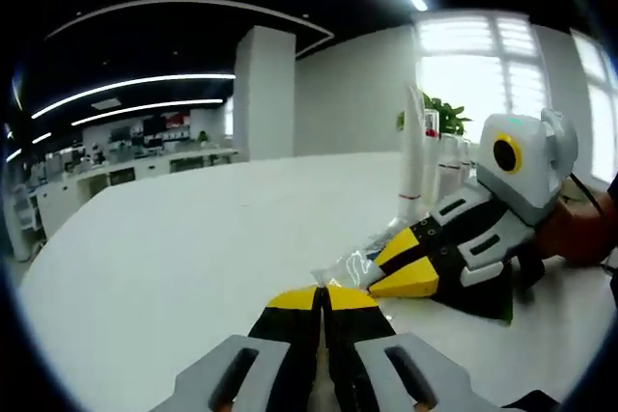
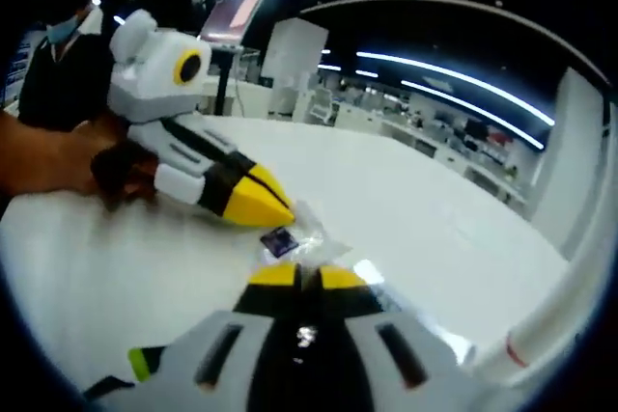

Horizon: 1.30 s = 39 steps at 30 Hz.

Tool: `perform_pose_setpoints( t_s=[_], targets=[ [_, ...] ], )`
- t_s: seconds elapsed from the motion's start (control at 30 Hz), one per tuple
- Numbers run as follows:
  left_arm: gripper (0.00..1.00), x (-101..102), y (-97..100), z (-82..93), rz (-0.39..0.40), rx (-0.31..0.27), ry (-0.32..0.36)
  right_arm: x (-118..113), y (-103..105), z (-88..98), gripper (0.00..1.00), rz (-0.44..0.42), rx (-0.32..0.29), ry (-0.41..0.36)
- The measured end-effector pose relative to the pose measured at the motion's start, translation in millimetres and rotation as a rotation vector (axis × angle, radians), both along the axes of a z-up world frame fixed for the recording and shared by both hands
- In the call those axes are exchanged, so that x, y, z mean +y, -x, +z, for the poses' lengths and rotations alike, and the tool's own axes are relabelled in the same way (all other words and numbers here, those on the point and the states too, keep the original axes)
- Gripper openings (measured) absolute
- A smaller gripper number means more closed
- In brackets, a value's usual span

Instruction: Arrange the skincare products in the storage area until every visible bottle or jar stands upright without overlapping.

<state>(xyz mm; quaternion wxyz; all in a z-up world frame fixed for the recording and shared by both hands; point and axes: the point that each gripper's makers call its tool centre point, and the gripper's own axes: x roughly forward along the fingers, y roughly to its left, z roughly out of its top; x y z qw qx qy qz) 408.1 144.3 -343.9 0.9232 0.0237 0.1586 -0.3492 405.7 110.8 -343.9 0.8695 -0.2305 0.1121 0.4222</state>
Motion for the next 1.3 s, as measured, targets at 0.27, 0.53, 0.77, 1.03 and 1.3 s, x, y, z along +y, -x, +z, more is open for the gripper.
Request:
perform_pose_setpoints(
  t_s=[0.27, 0.53, 0.77, 1.03, 1.3],
  targets=[
    [0.0, 0.4, -0.4, -1.1, 0.001, -0.001, -0.012, -1.0, -9.4, 1.9, 0.11, -0.022, -0.049, 0.035],
    [0.0, -0.4, 3.1, -0.1, 0.001, -0.001, -0.013, -4.6, -17.3, 2.9, 0.12, -0.023, -0.073, 0.052],
    [0.0, -1.1, 4.1, -0.7, 0.001, 0.0, -0.017, -2.4, -5.5, 2.3, 0.06, 0.0, -0.079, 0.06],
    [0.01, -2.5, 0.4, -2.1, 0.007, -0.001, -0.035, -0.5, 0.9, -0.3, 0.0, 0.009, -0.071, 0.063],
    [0.01, -4.0, -2.4, -1.4, 0.002, -0.009, -0.045, 1.6, 7.2, 0.1, 0.0, 0.012, -0.074, 0.07]
  ],
)
